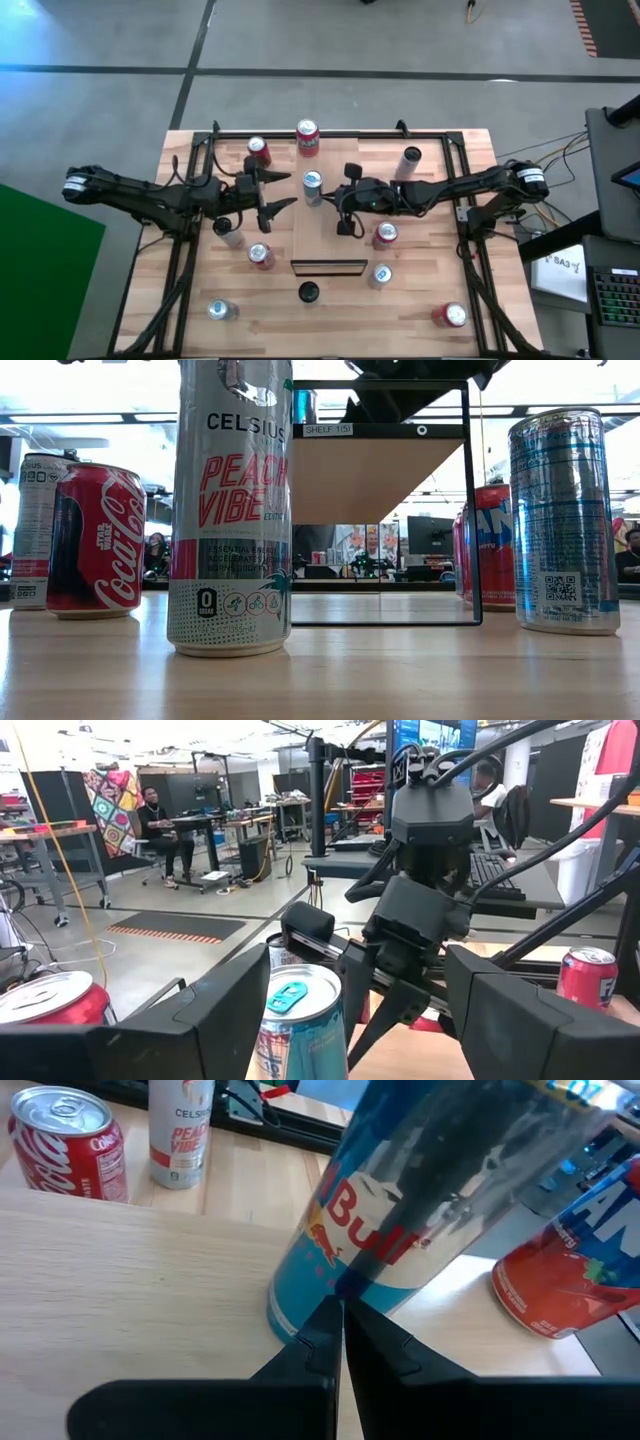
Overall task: Place canned beverage on shelf
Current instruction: Put the bottom right blue soda can on the shelf
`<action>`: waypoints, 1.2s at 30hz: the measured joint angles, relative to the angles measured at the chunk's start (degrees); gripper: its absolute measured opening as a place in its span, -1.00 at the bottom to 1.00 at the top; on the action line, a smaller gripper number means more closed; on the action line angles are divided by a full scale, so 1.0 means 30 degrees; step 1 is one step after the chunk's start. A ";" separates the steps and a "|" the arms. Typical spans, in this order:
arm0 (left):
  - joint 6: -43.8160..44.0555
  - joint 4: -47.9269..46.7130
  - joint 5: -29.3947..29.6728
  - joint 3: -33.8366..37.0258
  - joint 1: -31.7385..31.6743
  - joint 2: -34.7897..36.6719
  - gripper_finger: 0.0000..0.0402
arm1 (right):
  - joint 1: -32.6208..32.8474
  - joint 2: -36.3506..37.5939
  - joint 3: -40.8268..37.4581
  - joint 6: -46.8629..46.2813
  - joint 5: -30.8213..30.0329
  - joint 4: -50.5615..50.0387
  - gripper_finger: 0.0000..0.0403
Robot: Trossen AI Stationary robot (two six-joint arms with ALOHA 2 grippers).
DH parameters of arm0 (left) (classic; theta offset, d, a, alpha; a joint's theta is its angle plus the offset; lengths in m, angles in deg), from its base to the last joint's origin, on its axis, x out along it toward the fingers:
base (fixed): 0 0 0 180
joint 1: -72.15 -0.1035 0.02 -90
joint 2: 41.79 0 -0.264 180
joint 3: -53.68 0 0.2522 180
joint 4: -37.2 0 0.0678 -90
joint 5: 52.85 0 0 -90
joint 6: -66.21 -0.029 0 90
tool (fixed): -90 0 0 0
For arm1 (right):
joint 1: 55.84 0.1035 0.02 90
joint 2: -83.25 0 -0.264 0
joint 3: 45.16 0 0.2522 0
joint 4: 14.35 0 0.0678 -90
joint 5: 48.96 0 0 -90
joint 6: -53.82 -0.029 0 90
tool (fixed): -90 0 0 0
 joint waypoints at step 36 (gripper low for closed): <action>-0.0211 -0.0014 0.0000 0.0007 0.0001 0.0021 0.33 | -0.1057 -0.0158 -0.0022 0.2011 0.0510 0.1187 -0.96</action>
